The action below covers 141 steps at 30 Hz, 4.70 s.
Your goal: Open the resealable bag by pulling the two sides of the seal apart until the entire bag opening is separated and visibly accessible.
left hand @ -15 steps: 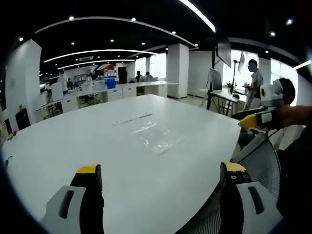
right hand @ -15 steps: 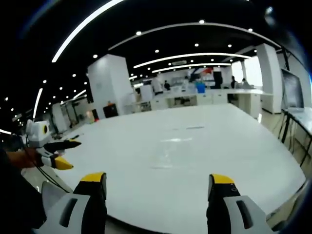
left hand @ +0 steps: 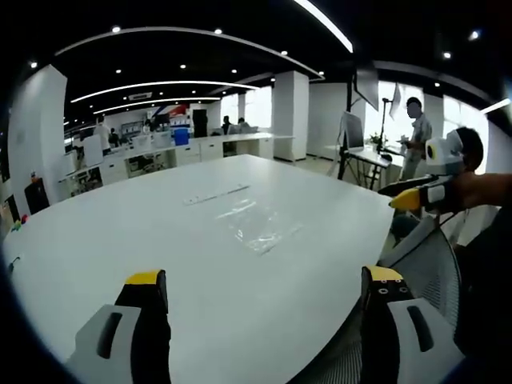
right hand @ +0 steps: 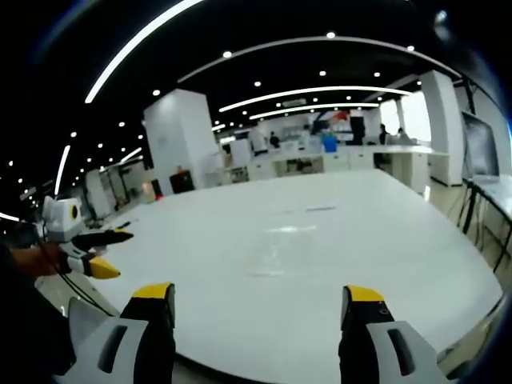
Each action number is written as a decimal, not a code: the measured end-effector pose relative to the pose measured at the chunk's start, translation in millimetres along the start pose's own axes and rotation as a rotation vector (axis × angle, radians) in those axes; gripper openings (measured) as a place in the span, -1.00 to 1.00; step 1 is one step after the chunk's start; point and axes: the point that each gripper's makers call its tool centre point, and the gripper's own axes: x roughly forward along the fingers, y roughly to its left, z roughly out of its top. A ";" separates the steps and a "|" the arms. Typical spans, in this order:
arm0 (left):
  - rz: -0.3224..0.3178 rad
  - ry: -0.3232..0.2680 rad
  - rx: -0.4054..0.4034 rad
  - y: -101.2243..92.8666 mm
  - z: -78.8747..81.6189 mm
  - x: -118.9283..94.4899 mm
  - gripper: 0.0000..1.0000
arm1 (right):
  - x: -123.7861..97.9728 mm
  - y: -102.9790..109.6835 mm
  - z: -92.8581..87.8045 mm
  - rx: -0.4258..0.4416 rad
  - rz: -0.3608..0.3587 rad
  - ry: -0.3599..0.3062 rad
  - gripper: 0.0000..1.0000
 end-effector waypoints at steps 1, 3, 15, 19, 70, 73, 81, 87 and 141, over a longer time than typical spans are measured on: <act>0.001 0.000 0.000 0.0 0.0 0.0 0.98 | 0.0 0.0 0.0 0.000 0.000 0.001 0.69; 0.001 -0.001 -0.002 -0.1 0.0 0.0 0.98 | 0.1 -0.1 0.3 -0.001 0.001 0.000 0.69; -0.008 0.007 0.001 -0.6 -1.4 1.0 0.98 | 0.6 0.8 -0.5 0.005 0.001 0.000 0.69; -0.011 0.009 0.004 -1.3 -1.5 2.3 0.97 | 0.5 0.2 0.2 0.006 0.000 -0.001 0.68; -0.088 0.067 0.129 -6.6 0.4 44.9 0.84 | 7.6 -4.7 -9.3 0.015 0.015 0.050 0.64; -0.097 0.076 0.156 -6.2 0.6 52.8 0.84 | 8.4 -5.2 -9.4 0.015 0.018 0.054 0.64; -0.117 0.095 0.183 -5.1 -0.6 70.7 0.82 | 11.0 -9.4 -10.1 0.020 0.014 0.061 0.64; -0.125 0.124 0.183 -2.3 -9.3 80.0 0.78 | 13.2 -12.6 -12.3 0.026 0.012 0.071 0.63; -0.220 0.295 0.436 24.1 -41.8 193.4 0.29 | 28.7 -23.6 -20.7 0.065 0.002 0.116 0.57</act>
